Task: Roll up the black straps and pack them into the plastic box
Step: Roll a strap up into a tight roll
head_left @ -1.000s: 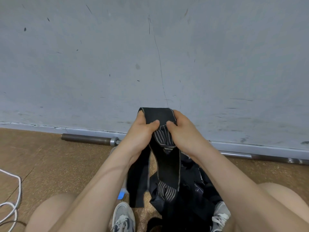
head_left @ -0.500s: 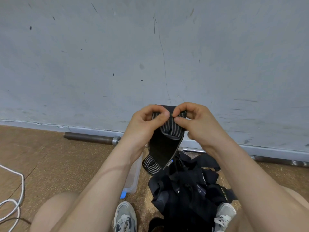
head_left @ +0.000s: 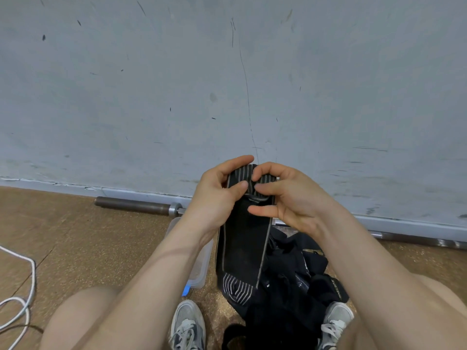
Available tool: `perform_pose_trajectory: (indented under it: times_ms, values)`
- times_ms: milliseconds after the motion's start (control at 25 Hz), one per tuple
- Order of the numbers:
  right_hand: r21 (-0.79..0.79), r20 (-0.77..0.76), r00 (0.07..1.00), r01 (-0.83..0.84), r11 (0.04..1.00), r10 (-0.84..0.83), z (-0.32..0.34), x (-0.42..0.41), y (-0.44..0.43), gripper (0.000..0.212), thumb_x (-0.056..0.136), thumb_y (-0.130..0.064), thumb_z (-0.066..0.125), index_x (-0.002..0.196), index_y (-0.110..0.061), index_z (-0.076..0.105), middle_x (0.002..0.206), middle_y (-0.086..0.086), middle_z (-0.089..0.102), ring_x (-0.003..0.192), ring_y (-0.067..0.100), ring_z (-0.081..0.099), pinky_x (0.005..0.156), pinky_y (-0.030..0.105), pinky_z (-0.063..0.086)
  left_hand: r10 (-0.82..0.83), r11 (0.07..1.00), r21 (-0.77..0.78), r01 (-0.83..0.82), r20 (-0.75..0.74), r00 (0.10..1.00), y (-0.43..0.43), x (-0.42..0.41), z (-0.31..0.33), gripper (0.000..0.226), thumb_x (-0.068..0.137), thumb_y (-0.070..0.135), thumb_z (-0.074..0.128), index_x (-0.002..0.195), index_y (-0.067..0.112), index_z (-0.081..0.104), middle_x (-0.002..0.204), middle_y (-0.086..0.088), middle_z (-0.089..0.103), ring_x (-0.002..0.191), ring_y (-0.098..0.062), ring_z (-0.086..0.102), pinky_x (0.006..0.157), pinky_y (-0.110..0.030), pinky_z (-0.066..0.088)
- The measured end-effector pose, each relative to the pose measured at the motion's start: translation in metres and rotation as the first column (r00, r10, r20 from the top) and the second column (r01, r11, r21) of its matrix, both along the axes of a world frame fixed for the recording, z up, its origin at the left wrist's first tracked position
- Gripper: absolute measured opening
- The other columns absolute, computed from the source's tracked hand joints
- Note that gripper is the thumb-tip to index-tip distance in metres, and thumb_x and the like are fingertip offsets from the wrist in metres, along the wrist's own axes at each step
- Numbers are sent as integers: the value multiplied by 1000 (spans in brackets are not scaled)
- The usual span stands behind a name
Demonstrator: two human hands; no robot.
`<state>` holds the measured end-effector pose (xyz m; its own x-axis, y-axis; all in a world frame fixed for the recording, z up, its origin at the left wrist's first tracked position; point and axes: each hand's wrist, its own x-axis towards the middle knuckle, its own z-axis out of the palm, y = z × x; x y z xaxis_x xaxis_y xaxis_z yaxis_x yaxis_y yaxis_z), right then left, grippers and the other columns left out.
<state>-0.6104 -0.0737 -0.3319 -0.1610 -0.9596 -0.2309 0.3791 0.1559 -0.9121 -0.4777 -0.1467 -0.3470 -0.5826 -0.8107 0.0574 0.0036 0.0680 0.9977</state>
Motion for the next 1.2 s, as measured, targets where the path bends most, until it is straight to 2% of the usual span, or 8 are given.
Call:
perform_pose_trajectory:
  times_ms: [160, 360, 600, 680, 800, 920, 1040, 1200]
  values:
    - [-84, 121, 966, 240, 967, -229, 1, -2, -6, 36, 92, 19, 42, 71, -2, 63, 79, 13, 65, 67, 20, 71, 60, 32, 60, -193, 975, 87, 204, -120, 974, -7, 11, -7, 54, 89, -6, 62, 128, 29, 48, 118, -10, 67, 99, -22, 68, 77, -34, 57]
    - [-46, 305, 782, 582, 812, -544, 3, -24, -11, 37, 91, 22, 36, 82, 3, 66, 84, 15, 62, 82, 25, 64, 65, 33, 62, -239, 946, -44, 321, 572, 785, -13, 15, -60, 44, 88, 10, 66, 121, 35, 52, 117, 9, 68, 110, -10, 63, 100, -41, 51]
    - [-61, -12, 681, 730, 681, -732, 1, -50, -13, 32, 92, 9, 49, 110, -9, 71, 108, 5, 63, 89, 16, 61, 61, 21, 56, -238, 935, -31, 353, 684, 690, -23, 31, -54, 30, 92, 12, 63, 119, 25, 59, 112, 9, 69, 105, -6, 64, 97, -32, 51]
    - [-133, -339, 703, 622, 772, -625, 3, -57, -9, 53, 88, -8, 69, 138, -16, 56, 131, 4, 58, 107, 17, 60, 80, 28, 57, -235, 955, 8, 296, 630, 740, -26, 38, -39, 22, 95, 12, 61, 111, 26, 60, 103, 4, 72, 97, -11, 69, 89, -36, 56]
    - [5, -746, 639, 287, 958, -187, 8, -52, 3, 115, 74, -34, 85, 158, -33, 6, 161, 8, 20, 146, 24, 27, 118, 41, 28, -88, 994, 84, 69, 242, 966, -21, 34, -12, 11, 95, 9, 60, 105, 15, 60, 88, -10, 75, 78, -25, 73, 65, -37, 59]
    - [58, -631, 775, 98, 993, -40, 1, -27, 2, 131, 67, -36, 90, 154, -46, -8, 165, 2, 11, 143, 26, 35, 112, 47, 40, -34, 979, 200, 40, -33, 999, -14, 27, 3, 16, 88, 10, 64, 104, 10, 61, 82, -16, 72, 70, -27, 70, 59, -32, 56]
    - [-98, -301, 941, 134, 986, -158, -14, -13, -9, 128, 68, -10, 89, 156, -44, 3, 158, 2, 31, 124, 27, 58, 88, 41, 59, -74, 977, 199, 81, -44, 996, -7, 23, 5, 21, 85, 13, 65, 105, 10, 61, 83, -18, 72, 73, -29, 70, 65, -35, 57]
    - [-61, -209, 967, 136, 989, -146, -11, -9, -9, 118, 77, -3, 81, 157, -39, 2, 147, 2, 46, 107, 21, 69, 75, 36, 61, -47, 982, 185, 46, -1, 999, -7, 24, 7, 11, 92, 8, 61, 103, 11, 62, 82, -17, 72, 74, -30, 69, 65, -35, 57]
